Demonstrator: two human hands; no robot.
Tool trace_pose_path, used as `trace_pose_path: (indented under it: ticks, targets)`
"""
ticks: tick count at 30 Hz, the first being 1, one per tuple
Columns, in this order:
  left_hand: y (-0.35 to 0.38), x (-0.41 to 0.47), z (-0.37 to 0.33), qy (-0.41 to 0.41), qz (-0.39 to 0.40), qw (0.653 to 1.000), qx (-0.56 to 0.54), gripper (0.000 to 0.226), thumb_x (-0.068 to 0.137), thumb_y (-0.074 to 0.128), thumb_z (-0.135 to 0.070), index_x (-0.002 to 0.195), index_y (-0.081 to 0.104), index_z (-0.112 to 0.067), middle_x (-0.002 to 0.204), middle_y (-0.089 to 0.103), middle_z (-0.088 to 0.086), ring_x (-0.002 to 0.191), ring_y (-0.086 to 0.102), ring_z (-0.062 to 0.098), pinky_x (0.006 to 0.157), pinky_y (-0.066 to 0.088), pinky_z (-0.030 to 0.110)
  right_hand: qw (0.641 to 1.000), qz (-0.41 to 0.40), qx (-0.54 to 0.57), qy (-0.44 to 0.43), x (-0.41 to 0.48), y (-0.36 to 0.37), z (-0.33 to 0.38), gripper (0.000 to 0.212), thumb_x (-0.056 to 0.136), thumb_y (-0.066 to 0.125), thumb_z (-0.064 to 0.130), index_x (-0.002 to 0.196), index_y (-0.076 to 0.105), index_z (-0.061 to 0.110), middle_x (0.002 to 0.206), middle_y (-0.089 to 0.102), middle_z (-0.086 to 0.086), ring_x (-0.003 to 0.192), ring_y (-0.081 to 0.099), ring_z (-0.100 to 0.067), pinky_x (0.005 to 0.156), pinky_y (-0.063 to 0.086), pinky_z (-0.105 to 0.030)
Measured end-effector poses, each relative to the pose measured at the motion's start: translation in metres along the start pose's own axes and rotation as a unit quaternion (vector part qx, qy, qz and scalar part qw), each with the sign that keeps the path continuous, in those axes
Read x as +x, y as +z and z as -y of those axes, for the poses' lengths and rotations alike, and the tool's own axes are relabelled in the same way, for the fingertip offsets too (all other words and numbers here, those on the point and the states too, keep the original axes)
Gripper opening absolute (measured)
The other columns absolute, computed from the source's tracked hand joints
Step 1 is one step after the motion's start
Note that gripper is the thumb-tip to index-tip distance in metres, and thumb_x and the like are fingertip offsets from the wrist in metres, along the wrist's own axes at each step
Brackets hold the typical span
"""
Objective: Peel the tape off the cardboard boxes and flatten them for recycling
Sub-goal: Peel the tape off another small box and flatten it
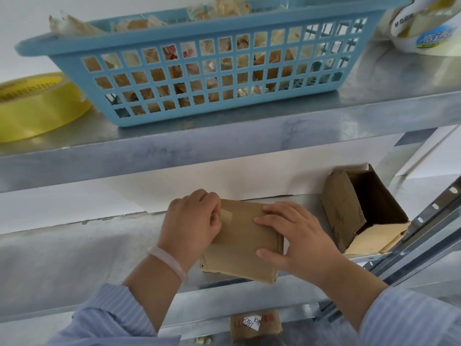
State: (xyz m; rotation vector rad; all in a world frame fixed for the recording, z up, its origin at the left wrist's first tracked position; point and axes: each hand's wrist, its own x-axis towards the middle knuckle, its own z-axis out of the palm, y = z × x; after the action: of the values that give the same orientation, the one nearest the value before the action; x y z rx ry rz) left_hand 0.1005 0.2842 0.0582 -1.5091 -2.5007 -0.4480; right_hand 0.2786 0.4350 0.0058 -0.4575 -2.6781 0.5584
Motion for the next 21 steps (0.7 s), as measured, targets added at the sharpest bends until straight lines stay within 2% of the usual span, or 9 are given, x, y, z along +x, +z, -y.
trace_pose_path:
  ticks: [2, 4, 7, 8, 10, 12, 15, 17, 21]
  targets:
    - [0.0, -0.004, 0.003, 0.013, -0.014, 1.0, 0.006, 0.012, 0.079, 0.064, -0.013, 0.074, 0.057, -0.021, 0.073, 0.054, -0.008, 0.062, 0.051, 0.013, 0.064, 0.046, 0.029, 1.0, 0.006, -0.004, 0.003, 0.001, 0.001, 0.0, 0.058, 0.074, 0.054, 0.07, 0.125, 0.057, 0.043, 0.135, 0.046, 0.021, 0.134, 0.033, -0.008, 0.111, 0.029, -0.037]
    - [0.001, -0.007, 0.005, 0.005, 0.007, 0.998, -0.055, 0.007, 0.087, 0.063, -0.029, 0.08, 0.063, -0.028, 0.079, 0.057, -0.014, 0.07, 0.054, 0.006, 0.069, 0.047, 0.024, 1.0, 0.014, -0.009, 0.007, 0.002, 0.001, 0.0, 0.059, 0.074, 0.051, 0.071, 0.126, 0.056, 0.044, 0.137, 0.044, 0.021, 0.135, 0.03, -0.007, 0.111, 0.028, -0.037]
    - [0.004, -0.005, 0.009, -0.038, 0.103, 0.98, -0.164, 0.036, 0.093, 0.05, -0.049, 0.077, 0.066, -0.021, 0.077, 0.061, -0.008, 0.074, 0.056, 0.006, 0.069, 0.048, 0.026, 1.0, 0.02, -0.013, 0.006, 0.003, 0.001, 0.002, 0.061, 0.074, 0.049, 0.073, 0.127, 0.056, 0.044, 0.138, 0.044, 0.021, 0.136, 0.03, -0.008, 0.111, 0.027, -0.037]
    - [0.004, -0.005, 0.009, -0.041, 0.115, 0.977, -0.176, 0.036, 0.093, 0.051, -0.048, 0.078, 0.067, -0.02, 0.078, 0.062, -0.007, 0.075, 0.056, 0.006, 0.069, 0.048, 0.026, 1.0, 0.019, -0.014, 0.005, 0.003, 0.0, 0.002, 0.061, 0.074, 0.049, 0.073, 0.126, 0.057, 0.043, 0.137, 0.045, 0.02, 0.135, 0.031, -0.008, 0.11, 0.027, -0.036]
    - [0.005, -0.005, 0.008, -0.061, 0.102, 0.974, -0.194, 0.014, 0.089, 0.062, -0.041, 0.093, 0.067, -0.029, 0.087, 0.062, -0.014, 0.08, 0.057, 0.001, 0.072, 0.046, 0.019, 1.0, 0.019, -0.013, 0.004, 0.005, -0.001, 0.003, 0.06, 0.073, 0.052, 0.072, 0.125, 0.058, 0.042, 0.136, 0.047, 0.019, 0.134, 0.033, -0.009, 0.111, 0.025, -0.034]
    - [0.006, -0.006, 0.005, -0.098, 0.1, 0.969, -0.203, 0.023, 0.084, 0.07, -0.038, 0.103, 0.058, -0.033, 0.094, 0.058, -0.017, 0.084, 0.057, 0.001, 0.075, 0.047, 0.02, 1.0, 0.024, -0.012, 0.005, 0.006, -0.002, 0.004, 0.06, 0.072, 0.054, 0.07, 0.124, 0.059, 0.041, 0.136, 0.047, 0.019, 0.134, 0.033, -0.009, 0.112, 0.022, -0.03]
    - [0.006, -0.001, -0.002, -0.095, 0.124, 0.977, -0.147, 0.011, 0.087, 0.067, -0.037, 0.087, 0.06, -0.029, 0.086, 0.057, -0.016, 0.082, 0.056, 0.004, 0.073, 0.047, 0.024, 0.999, 0.03, -0.008, 0.01, 0.006, -0.002, 0.005, 0.06, 0.072, 0.054, 0.071, 0.124, 0.059, 0.042, 0.136, 0.046, 0.02, 0.134, 0.032, -0.007, 0.112, 0.023, -0.029]
    - [0.005, 0.001, -0.004, -0.087, 0.121, 0.982, -0.119, 0.014, 0.089, 0.063, -0.034, 0.078, 0.056, -0.029, 0.078, 0.056, -0.016, 0.076, 0.056, 0.007, 0.069, 0.045, 0.024, 0.999, 0.028, -0.008, 0.012, 0.005, -0.002, 0.005, 0.06, 0.071, 0.053, 0.072, 0.124, 0.058, 0.043, 0.135, 0.046, 0.021, 0.133, 0.031, -0.006, 0.111, 0.022, -0.027]
    - [-0.002, -0.003, 0.004, -0.111, 0.021, 0.992, -0.06, 0.019, 0.085, 0.061, -0.033, 0.071, 0.049, -0.028, 0.066, 0.054, -0.012, 0.062, 0.053, 0.006, 0.067, 0.047, 0.028, 1.0, 0.022, -0.004, 0.014, 0.005, -0.004, 0.005, 0.06, 0.07, 0.052, 0.072, 0.122, 0.059, 0.044, 0.133, 0.047, 0.023, 0.133, 0.032, -0.005, 0.111, 0.025, -0.029]
